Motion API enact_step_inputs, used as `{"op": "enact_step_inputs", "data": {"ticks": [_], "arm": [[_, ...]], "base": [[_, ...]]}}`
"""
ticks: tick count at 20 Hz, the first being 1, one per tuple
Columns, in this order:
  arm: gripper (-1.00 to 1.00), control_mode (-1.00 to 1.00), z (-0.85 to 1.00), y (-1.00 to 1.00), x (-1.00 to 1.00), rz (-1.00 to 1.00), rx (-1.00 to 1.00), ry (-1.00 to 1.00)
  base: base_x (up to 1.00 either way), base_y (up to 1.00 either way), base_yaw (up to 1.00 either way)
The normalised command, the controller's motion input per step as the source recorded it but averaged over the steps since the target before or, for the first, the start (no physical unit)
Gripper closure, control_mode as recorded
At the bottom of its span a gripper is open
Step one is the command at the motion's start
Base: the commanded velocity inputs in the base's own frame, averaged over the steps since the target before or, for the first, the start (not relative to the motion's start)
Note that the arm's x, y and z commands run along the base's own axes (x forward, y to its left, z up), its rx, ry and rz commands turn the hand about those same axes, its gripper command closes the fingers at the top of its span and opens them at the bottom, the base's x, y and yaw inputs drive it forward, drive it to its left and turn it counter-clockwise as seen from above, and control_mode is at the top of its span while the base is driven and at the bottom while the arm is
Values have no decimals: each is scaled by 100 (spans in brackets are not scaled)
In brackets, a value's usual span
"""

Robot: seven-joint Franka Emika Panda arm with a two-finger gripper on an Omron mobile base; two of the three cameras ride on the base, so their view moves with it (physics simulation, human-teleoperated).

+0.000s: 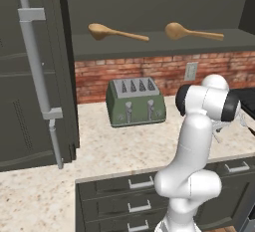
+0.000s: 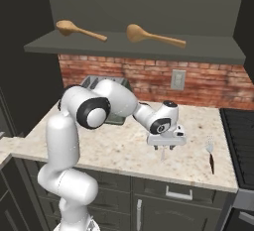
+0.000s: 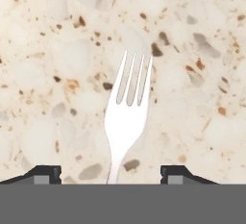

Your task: Organize the utensils by type. Pick up the wooden spoons from the counter and place them in the open cabinet. Then pick up the metallic utensils from the counter and place them in the open drawer.

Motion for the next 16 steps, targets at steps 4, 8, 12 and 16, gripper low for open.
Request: {"op": "enact_step_inputs", "data": {"ticks": [4, 8, 12, 16], "arm": [[100, -100, -66, 3, -13, 0, 0, 3], [100, -100, -56, 11, -23, 0, 0, 3], [100, -100, -53, 23, -33, 0, 0, 0], [100, -100, -49, 23, -37, 0, 0, 0]], "base": [[0, 0, 0], [0, 0, 0], [0, 0, 0], [0, 0, 0]]}}
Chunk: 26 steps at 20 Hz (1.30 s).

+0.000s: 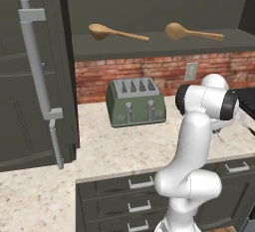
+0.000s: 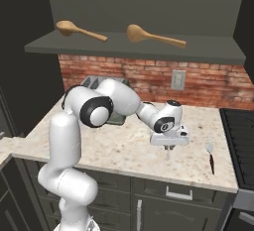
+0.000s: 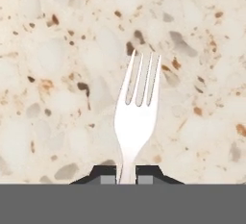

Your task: Organize the utensils by type. Pick up the wooden spoons from the counter and place them in the open cabinet. Then pick up the metallic utensils from the counter and place them in the open drawer.

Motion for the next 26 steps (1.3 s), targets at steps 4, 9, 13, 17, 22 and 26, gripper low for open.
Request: {"op": "enact_step_inputs", "data": {"ticks": [4, 9, 13, 17, 22, 26], "arm": [[100, -100, -42, 18, -40, 0, 0, 3], [100, -100, -23, 16, -46, 0, 0, 3], [100, -100, 3, 11, -48, 0, 0, 0], [100, -100, 22, 3, -46, 0, 0, 0], [100, -100, 56, 0, -41, 0, 0, 0], [100, -100, 59, 6, -55, 0, 0, 0]], "base": [[0, 0, 0], [0, 0, 0], [0, 0, 0], [0, 0, 0], [0, 0, 0], [0, 0, 0]]}}
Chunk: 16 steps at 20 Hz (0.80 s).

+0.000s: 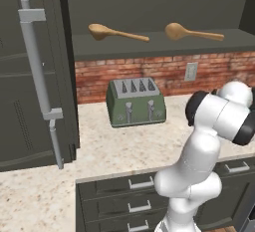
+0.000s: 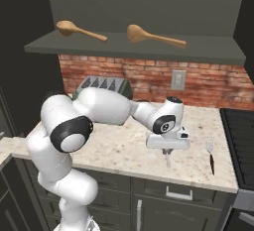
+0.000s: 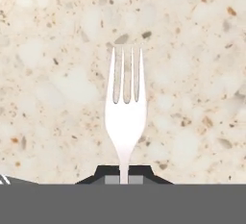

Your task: Organize the utensils by type. Pick up the wooden spoons from the counter and place them in the open cabinet. Then pick up the metallic utensils from the counter and place them in the open drawer.

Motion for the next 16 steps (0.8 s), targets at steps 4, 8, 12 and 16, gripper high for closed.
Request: {"op": "enact_step_inputs", "data": {"ticks": [4, 8, 12, 16], "arm": [[100, -100, 47, 26, -62, 0, 0, -1], [100, -100, 32, 42, -67, 1, 0, -6], [100, -100, 28, 57, -49, 4, 0, -17], [100, -100, 43, 53, -18, 6, -1, -16]], "base": [[0, 0, 0], [0, 0, 0], [0, 0, 0], [0, 0, 0]]}}
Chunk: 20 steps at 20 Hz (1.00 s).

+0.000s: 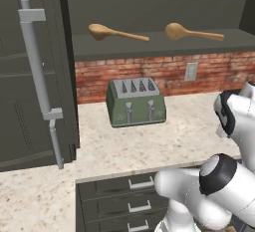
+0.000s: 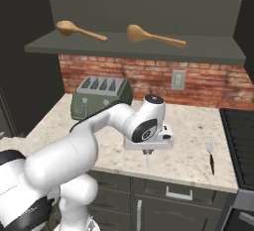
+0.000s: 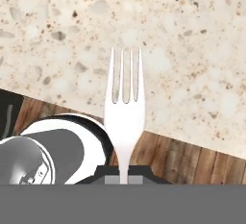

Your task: Organize the utensils by type. Pick up the wooden spoons from the counter and place them in the open cabinet. Then pick up the metallic utensils from the counter and place them in the open drawer.

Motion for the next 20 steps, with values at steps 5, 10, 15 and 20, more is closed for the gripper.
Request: {"op": "enact_step_inputs", "data": {"ticks": [5, 10, 15, 20], "arm": [[100, -100, 51, 34, -5, 6, -4, -7], [100, -100, 50, 20, -2, 8, -7, -1], [100, -100, 33, 3, -2, 11, -3, 0], [100, -100, 16, 7, -2, 14, 0, -6]], "base": [[0, 0, 0], [0, 0, 0], [0, 0, 0], [0, 0, 0]]}}
